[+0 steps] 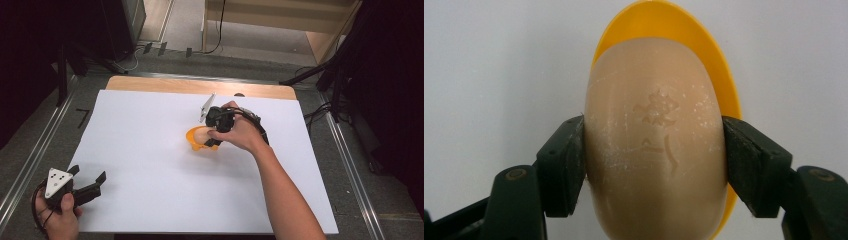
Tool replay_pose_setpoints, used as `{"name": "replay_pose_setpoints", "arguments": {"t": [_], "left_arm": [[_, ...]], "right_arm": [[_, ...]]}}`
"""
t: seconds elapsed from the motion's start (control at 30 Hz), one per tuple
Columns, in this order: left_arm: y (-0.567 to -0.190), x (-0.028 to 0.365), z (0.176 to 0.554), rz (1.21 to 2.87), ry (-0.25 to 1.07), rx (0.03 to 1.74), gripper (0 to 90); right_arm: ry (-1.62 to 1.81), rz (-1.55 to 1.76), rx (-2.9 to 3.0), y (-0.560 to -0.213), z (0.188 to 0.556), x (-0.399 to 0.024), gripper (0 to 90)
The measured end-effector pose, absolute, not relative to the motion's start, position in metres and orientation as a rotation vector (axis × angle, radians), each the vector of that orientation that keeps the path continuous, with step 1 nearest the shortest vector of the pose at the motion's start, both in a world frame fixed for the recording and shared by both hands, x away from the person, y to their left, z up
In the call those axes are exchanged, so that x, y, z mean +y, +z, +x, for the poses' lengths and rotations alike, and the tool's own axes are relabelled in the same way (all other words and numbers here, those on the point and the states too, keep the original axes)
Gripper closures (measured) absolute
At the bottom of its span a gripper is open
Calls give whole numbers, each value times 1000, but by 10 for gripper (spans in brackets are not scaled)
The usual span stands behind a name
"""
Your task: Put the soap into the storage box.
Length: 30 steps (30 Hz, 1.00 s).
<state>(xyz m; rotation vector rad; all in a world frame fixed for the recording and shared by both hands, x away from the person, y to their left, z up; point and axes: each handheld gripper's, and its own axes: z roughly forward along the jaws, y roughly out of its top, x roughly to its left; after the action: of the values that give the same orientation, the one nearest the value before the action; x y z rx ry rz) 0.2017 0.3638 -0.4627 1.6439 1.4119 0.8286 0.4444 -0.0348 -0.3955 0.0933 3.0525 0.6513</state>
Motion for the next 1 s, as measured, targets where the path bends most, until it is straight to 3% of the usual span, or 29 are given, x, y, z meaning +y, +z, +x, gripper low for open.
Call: {"name": "replay_pose_setpoints", "arguments": {"t": [0.7,0.87,0.93,1.0], "left_arm": [[-463,364,202,1642,829,1415,116],[-463,363,202,1647,832,1416,116],[-463,363,202,1647,833,1417,117],[-463,363,202,1651,833,1417,117]], "right_arm": [[920,294,2937,-392,437,-64,195],[1027,432,2892,-393,434,-84,109],[1040,514,2871,-395,432,-93,0],[1052,540,2849,-395,430,-97,0]]}}
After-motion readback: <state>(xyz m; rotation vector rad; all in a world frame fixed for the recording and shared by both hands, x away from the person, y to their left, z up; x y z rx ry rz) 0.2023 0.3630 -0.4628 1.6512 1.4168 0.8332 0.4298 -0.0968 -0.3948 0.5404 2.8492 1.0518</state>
